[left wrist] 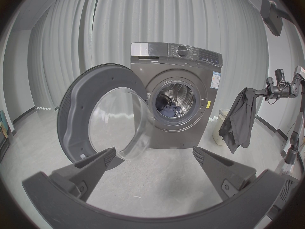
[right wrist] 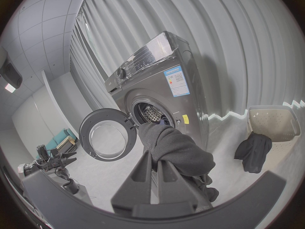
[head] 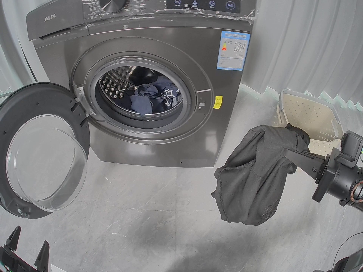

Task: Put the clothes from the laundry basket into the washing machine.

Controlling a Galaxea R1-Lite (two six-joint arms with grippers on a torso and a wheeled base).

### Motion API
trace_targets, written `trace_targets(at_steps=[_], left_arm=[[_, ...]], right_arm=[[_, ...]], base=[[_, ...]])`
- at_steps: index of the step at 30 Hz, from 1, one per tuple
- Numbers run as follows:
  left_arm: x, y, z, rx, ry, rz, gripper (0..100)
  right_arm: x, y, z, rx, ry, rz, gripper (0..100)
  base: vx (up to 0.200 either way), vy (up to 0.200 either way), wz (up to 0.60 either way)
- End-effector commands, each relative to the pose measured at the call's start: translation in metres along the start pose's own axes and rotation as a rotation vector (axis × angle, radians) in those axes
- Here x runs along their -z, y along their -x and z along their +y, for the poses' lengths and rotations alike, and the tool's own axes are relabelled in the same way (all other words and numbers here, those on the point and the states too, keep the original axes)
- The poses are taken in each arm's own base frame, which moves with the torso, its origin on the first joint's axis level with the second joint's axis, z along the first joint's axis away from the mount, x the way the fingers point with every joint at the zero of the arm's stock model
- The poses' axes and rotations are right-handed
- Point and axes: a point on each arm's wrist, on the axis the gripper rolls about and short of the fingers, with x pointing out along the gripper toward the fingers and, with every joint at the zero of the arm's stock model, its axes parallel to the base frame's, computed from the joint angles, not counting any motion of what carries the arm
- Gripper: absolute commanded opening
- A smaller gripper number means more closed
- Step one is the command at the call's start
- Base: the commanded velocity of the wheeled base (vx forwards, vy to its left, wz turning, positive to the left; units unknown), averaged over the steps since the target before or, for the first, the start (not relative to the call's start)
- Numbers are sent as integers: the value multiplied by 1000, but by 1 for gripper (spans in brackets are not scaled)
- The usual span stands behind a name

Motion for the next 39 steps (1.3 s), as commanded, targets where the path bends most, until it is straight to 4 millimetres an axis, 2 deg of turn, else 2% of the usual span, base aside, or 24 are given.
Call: trace_targets(at_steps=[1, 14, 20, 26, 39], left_arm=[[4, 0, 0, 0, 0, -1, 100], [4, 0, 0, 0, 0, -1, 100], [4, 0, 0, -2, 0, -1, 100], [4, 0, 0, -2, -1, -1, 100], [4, 0, 0, -2, -1, -1, 100]], right_arm=[[0, 0, 0, 1, 0, 1, 0], [1, 0, 0, 1, -1, 3, 0], [1, 0, 0, 1, -1, 1, 0], [1, 0, 0, 1, -1, 4, 0], [1, -1, 0, 2, -3, 6, 0]], base=[[0, 0, 0], [0, 0, 0], [200, 0, 0], [0, 0, 0], [0, 200, 0]])
